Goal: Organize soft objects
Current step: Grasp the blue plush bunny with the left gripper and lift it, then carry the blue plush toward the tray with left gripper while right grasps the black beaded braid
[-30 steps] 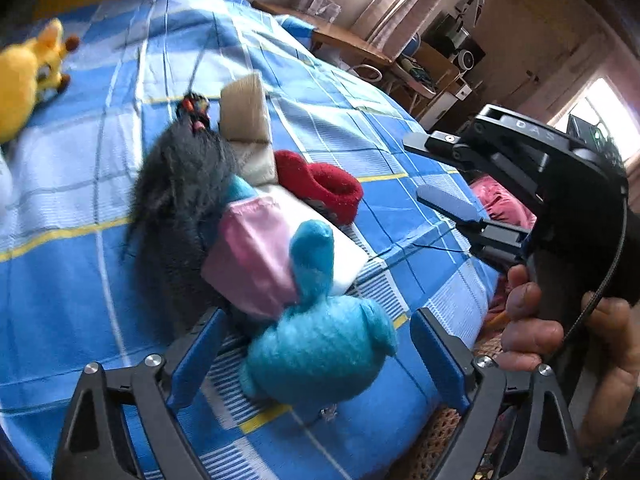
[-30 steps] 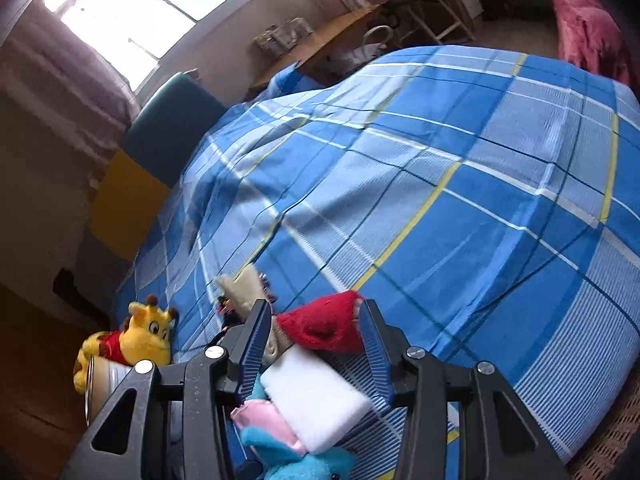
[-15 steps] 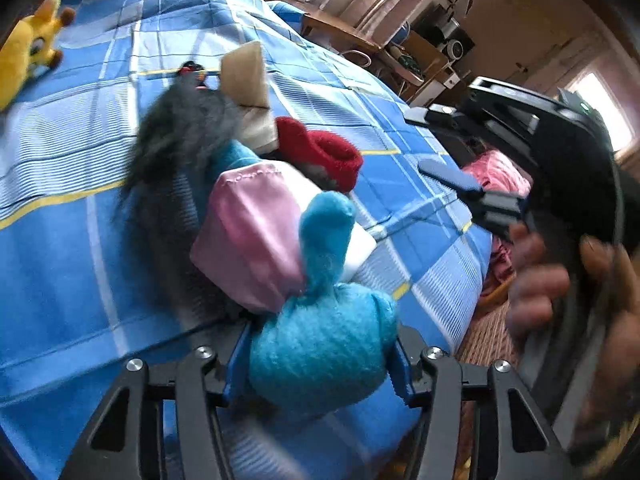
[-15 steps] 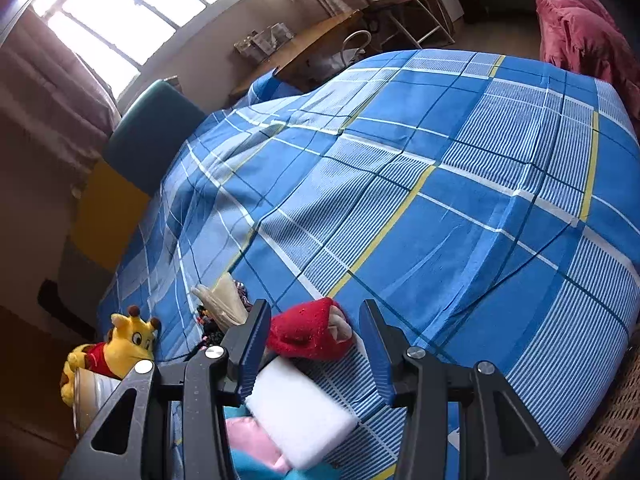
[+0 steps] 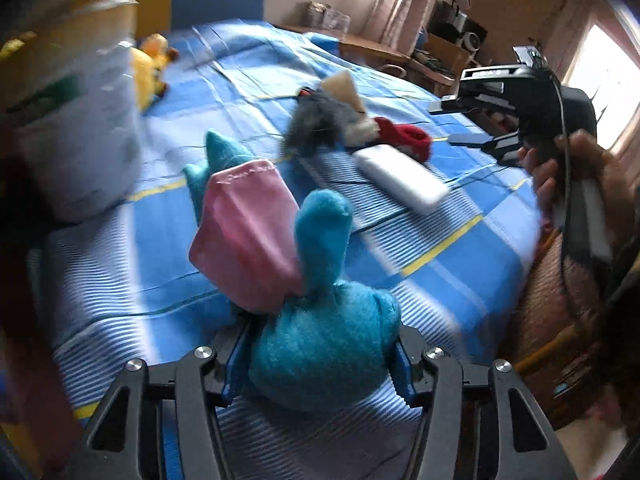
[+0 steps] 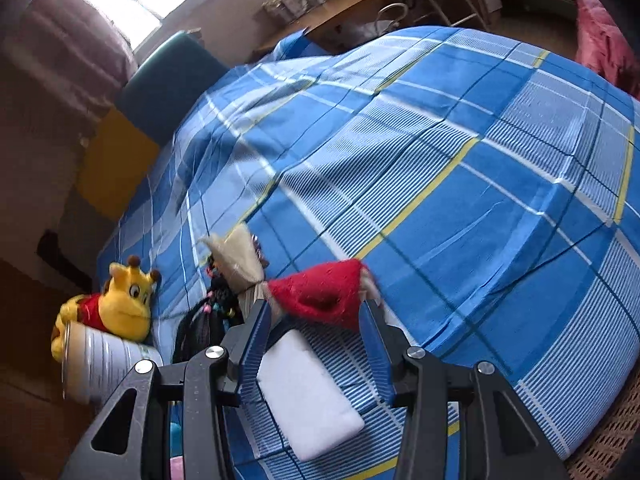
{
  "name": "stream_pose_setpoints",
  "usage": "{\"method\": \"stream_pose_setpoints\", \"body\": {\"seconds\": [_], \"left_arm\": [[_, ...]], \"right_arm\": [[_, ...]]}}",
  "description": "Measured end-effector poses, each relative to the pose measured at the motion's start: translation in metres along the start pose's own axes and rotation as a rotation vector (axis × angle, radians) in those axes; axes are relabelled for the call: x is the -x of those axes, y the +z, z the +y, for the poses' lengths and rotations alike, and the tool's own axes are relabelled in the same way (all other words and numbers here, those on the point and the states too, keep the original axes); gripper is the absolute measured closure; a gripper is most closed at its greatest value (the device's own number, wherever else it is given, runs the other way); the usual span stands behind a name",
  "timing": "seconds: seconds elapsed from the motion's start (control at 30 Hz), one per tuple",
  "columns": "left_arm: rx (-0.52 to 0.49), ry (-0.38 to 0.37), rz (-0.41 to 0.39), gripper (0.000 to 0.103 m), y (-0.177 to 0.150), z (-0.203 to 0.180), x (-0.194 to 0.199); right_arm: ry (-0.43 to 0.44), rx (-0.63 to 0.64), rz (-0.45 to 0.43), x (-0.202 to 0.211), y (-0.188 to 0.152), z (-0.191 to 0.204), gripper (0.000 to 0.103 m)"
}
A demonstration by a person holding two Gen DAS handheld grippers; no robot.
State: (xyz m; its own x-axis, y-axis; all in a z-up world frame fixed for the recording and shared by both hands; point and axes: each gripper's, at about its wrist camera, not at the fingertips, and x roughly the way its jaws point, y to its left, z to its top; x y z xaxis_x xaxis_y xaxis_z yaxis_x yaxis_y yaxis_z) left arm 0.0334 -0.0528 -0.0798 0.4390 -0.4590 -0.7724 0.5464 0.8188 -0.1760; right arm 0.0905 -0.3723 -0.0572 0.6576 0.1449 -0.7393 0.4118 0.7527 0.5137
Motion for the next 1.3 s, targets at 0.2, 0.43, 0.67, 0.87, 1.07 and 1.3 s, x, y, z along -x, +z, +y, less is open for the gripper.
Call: {"method": "stream_pose_setpoints", "body": {"seconds": [0.2,0.43,0.67,0.87,1.07,1.3], "left_arm": [[0.01,0.021,-0.058,0.044,-0.014,0.011,-0.003],[0.009,0.028,-0.084,0.044,-0.019,0.006,-0.011],[0.001,0.033,-0.102,0.044,-0.022,0.005,-0.009],[-0.01,0.035,-0.112,0.044,-0.024,0.003,-0.008],[-0.003,0.02,-0.114,0.044,-0.024,0.006,-0.008],[0.009,0.0,-0.115,0.044,-0.024,0.009,-0.008]], "right_arm": [[-0.023,0.061,0.057,-0.01,-0.006,0.011,0.057],[-0.058,0.092,0.078,-0.015,-0.009,0.014,0.057],[-0.086,0.116,0.092,-0.017,-0.011,0.018,0.057],[-0.092,0.134,0.116,-0.022,-0.014,0.021,0.057],[-0.013,0.188,0.171,-0.031,-0.019,0.041,0.057],[0.068,0.271,0.154,-0.051,-0.007,0.1,0.057]]}}
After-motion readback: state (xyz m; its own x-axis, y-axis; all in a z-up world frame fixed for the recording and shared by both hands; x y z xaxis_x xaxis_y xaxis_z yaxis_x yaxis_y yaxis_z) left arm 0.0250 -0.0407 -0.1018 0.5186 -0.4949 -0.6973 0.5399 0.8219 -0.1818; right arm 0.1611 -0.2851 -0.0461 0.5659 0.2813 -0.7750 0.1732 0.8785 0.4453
